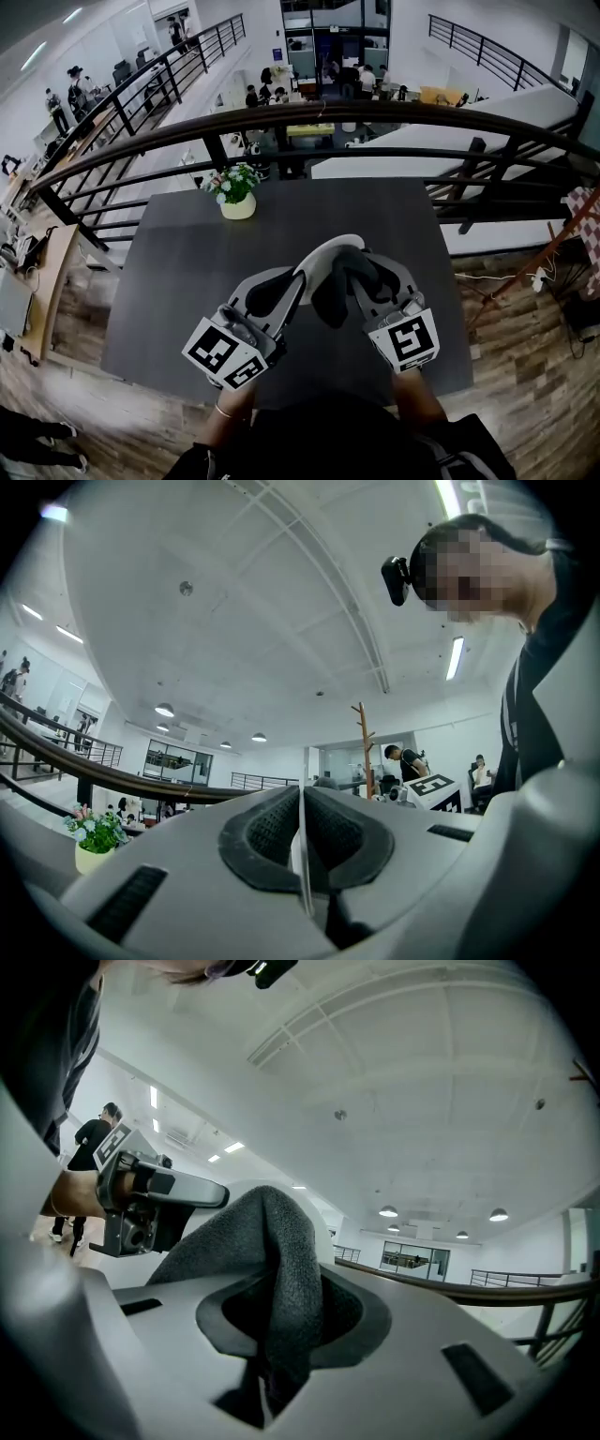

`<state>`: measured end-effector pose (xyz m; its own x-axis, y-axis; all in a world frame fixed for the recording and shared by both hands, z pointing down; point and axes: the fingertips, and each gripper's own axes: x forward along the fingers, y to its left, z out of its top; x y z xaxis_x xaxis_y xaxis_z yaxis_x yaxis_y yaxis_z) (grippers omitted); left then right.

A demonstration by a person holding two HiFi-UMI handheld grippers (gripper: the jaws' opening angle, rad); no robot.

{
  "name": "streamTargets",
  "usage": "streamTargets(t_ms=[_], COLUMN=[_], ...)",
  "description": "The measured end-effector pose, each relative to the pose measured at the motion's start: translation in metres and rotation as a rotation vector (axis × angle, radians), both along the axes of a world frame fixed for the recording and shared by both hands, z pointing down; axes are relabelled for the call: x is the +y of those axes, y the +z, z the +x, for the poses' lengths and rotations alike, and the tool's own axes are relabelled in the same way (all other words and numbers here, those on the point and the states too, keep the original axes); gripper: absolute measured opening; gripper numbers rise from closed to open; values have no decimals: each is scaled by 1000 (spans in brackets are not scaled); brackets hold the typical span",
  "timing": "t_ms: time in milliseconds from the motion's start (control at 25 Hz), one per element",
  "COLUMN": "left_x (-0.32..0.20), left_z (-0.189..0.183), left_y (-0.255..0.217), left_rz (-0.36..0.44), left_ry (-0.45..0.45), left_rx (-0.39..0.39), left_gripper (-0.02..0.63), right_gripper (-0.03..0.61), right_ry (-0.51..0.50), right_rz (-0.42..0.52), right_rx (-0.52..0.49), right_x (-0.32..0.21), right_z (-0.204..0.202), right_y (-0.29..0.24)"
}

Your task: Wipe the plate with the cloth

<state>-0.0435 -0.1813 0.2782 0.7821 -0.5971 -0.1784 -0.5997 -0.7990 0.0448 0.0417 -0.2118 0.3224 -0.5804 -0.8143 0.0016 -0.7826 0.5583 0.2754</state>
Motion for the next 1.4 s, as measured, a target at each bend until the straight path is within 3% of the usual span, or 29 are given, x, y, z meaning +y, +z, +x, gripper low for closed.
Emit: streamTargets(t_ms=[480,720,1080,1400], left_x=[-5,-10,-14,-4], left_z=[-8,-16,-20,-8], left_y=[2,4,2,-2], left_rz=[-2,-7,-8,4], left_ry=[-23,-47,-70,-38], left_rx=[9,11,29,37], left_gripper=[15,15,15,15], right_gripper=[80,80,80,80], right_ry=[95,96,-53,-179], right_rz=[9,27,88,50], right_rx=[-18,-34,-94,-57], right_x=[-10,-4,28,40], right_z=[33,42,2,-50], right_y=[1,-7,-30,-20])
